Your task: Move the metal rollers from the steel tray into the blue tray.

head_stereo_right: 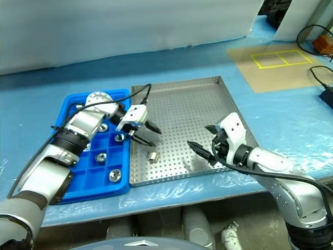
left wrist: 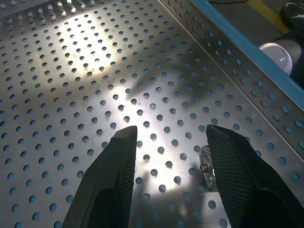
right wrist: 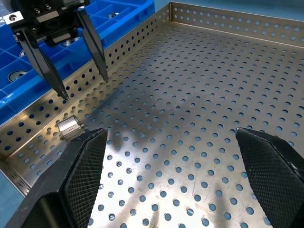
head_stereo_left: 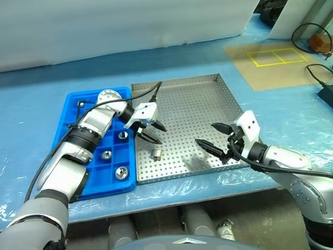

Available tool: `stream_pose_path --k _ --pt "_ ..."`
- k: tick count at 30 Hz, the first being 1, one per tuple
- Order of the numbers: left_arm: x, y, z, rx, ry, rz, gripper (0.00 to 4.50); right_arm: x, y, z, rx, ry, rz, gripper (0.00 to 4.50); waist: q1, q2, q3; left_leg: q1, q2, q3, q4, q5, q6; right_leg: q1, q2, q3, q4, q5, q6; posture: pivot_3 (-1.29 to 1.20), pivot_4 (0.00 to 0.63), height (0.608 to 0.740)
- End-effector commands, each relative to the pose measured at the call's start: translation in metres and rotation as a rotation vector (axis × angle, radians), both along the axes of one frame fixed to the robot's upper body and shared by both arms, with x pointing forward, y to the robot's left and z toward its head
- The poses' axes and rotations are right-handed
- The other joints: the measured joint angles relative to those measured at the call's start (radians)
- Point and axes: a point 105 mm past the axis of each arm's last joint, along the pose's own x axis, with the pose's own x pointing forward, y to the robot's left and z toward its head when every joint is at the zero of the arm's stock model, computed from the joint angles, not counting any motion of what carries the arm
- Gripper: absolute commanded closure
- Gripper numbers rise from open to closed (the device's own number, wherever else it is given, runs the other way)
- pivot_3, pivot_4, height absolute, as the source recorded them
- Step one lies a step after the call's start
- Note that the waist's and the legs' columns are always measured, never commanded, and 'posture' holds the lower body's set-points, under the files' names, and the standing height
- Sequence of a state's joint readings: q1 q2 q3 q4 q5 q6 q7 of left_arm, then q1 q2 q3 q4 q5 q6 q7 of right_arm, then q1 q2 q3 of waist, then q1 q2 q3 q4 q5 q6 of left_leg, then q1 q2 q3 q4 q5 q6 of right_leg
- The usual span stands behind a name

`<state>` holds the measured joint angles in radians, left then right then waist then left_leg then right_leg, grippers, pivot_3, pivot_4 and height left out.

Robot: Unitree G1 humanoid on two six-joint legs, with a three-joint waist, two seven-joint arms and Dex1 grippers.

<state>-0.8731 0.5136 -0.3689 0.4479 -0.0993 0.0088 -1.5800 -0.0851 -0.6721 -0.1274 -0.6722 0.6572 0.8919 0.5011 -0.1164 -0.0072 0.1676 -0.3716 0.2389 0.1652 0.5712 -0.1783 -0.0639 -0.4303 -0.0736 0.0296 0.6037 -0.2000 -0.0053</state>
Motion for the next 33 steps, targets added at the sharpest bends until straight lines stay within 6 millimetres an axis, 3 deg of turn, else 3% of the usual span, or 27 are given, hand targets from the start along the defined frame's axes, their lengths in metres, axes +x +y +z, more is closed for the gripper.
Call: stream_pose_path --k 1,6,9,13,19,24,33 --pt "-0.010 0.001 0.017 -0.043 -0.022 -0.035 2.08 -0.001 0.005 0.002 -0.003 -0.025 0.034 0.06 0.003 0.000 0.000 0.000 0.000 0.000 0.000 0.000 0.000 0.000 0.000 0.000 0.000 0.000 0.000 -0.52 0.150 0.740" --pt "-0.020 0.001 0.011 -0.022 0.042 -0.036 2.08 -0.006 0.011 -0.003 0.012 -0.003 0.050 0.06 0.024 0.000 0.000 0.000 0.000 0.000 0.000 0.000 0.000 0.000 0.000 0.000 0.000 0.000 0.000 -0.51 0.150 0.740" --pt "-0.023 0.003 -0.004 0.044 0.034 -0.057 1.49 -0.008 0.011 -0.006 0.013 0.005 0.045 0.06 0.028 0.000 0.000 0.001 0.000 0.001 0.000 0.000 0.000 0.000 0.000 0.000 0.001 0.000 0.000 -0.52 0.150 0.740" --pt "-0.026 -0.007 -0.011 0.046 0.015 -0.062 0.23 -0.012 0.011 -0.008 0.014 0.017 0.041 0.06 0.029 0.000 0.000 0.000 0.000 0.001 0.000 0.000 0.000 0.000 0.000 0.000 0.001 0.000 0.000 -0.53 0.150 0.740" --pt "-0.018 -0.023 -0.023 0.049 -0.058 -0.047 0.23 -0.013 0.008 -0.009 0.009 0.017 0.026 0.06 0.028 0.000 0.000 0.000 0.000 0.001 0.000 0.000 0.000 0.000 0.000 0.000 0.000 0.000 0.000 -0.55 0.150 0.740" --pt "-0.010 -0.016 -0.041 0.122 -0.054 -0.040 0.23 -0.011 0.004 -0.007 0.003 0.008 0.002 0.06 0.022 0.000 0.000 0.000 0.000 0.001 0.000 0.000 0.000 0.000 0.000 0.000 0.000 0.000 0.001 -0.56 0.150 0.740" --pt "-0.006 -0.011 -0.056 0.165 -0.046 -0.054 0.23 -0.010 0.003 -0.007 -0.001 0.000 -0.019 0.06 0.019 0.000 0.000 0.001 0.000 0.001 0.000 0.000 0.000 -0.001 0.000 0.001 0.000 0.000 0.001 -0.58 0.150 0.740"
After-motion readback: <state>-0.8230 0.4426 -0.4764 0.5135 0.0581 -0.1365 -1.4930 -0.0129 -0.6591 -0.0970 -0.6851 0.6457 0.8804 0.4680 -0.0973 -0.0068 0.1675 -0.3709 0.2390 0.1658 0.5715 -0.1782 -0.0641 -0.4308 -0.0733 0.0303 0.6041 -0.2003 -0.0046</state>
